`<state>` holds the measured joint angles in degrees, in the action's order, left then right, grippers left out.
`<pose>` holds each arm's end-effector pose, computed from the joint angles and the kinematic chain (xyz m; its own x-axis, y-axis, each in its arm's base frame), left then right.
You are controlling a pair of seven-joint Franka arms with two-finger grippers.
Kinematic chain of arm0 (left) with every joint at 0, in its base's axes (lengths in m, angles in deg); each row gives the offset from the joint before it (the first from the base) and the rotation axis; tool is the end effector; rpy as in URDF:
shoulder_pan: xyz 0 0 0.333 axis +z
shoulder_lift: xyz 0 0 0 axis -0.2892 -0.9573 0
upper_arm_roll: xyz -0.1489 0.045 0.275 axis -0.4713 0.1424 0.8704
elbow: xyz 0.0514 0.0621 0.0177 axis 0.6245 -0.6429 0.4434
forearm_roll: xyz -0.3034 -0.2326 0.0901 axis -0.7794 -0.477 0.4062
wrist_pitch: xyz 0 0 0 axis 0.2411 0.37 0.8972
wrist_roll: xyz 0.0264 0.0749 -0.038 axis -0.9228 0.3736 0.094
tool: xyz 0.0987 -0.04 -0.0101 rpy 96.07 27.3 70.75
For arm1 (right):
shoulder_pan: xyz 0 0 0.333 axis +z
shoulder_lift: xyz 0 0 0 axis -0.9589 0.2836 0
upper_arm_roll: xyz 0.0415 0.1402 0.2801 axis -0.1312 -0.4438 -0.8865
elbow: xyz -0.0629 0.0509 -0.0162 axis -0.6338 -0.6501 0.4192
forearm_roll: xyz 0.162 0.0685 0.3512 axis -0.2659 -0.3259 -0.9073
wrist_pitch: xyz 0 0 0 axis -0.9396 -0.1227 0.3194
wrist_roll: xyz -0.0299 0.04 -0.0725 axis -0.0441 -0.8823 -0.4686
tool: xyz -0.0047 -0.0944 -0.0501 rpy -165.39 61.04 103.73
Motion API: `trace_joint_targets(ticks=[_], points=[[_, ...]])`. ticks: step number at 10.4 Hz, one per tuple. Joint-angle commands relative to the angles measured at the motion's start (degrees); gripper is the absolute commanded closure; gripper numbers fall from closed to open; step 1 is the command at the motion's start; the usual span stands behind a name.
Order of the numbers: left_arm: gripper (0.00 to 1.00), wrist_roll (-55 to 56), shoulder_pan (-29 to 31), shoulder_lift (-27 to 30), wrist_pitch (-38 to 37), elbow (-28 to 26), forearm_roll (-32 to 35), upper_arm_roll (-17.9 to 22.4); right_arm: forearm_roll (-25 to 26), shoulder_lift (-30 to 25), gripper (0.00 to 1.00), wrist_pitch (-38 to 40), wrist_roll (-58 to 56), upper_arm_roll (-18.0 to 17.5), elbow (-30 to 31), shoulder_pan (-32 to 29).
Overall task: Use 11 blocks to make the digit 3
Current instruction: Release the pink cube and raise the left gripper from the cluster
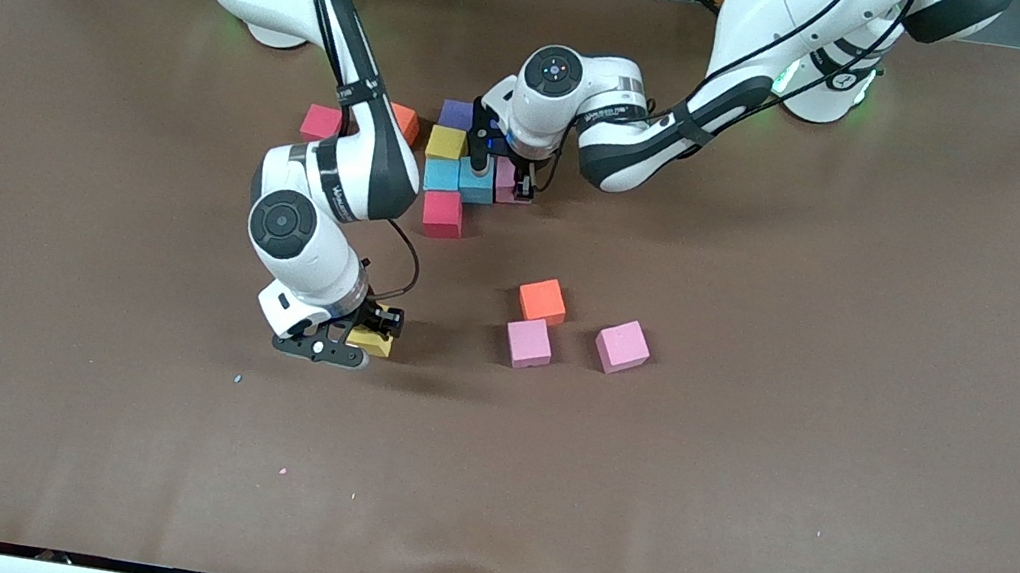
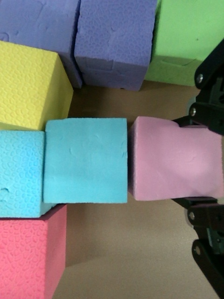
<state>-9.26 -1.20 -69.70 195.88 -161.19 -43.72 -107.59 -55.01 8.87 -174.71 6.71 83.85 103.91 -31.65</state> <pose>0.3103 -0.5337 0.2041 0.1177 -0.9884 0.0963 -0.9863 -0.1051 0.1274 0.6236 0.3048 0.2682 0.9950 -0.0943 0.0317 -0.0913 -0.9922 -0.0843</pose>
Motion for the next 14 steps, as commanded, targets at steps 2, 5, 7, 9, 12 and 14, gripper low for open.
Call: trace_joint_targets(ticks=[2,5,7,9,12,14], points=[[0.71,-0.66,-0.18,-0.58,0.39,0.6,0.9,0.12,0.75,0.57,0.74,0.61,1.31,0.08,-1.11,-0.04],[0.63,-0.57,-0.45,-0.67,0.84,0.86,0.9,0.74,0.84,0.57,0.74,0.61,1.31,0.08,-1.11,-0.04],[0.59,-0.48,-0.36,-0.67,0.84,0.86,1.17,0.82,0.75,0.57,0.74,0.7,1.39,0.08,-1.03,0.05],[0.53,-0.31,-0.45,-0.67,0.84,0.86,1.08,0.82,0.84,0.57,0.74,0.7,1.39,0.08,-1.03,0.05],[0.49,0.13,-0.45,-0.67,0.93,0.86,4.06,0.82,0.84,0.57,0.74,0.7,1.31,0.08,-1.03,0.05],[0.28,0.83,-0.36,-0.58,0.93,0.77,3.89,0.82,0.75,0.13,0.74,1.23,1.65,0.26,-0.85,-0.65]])
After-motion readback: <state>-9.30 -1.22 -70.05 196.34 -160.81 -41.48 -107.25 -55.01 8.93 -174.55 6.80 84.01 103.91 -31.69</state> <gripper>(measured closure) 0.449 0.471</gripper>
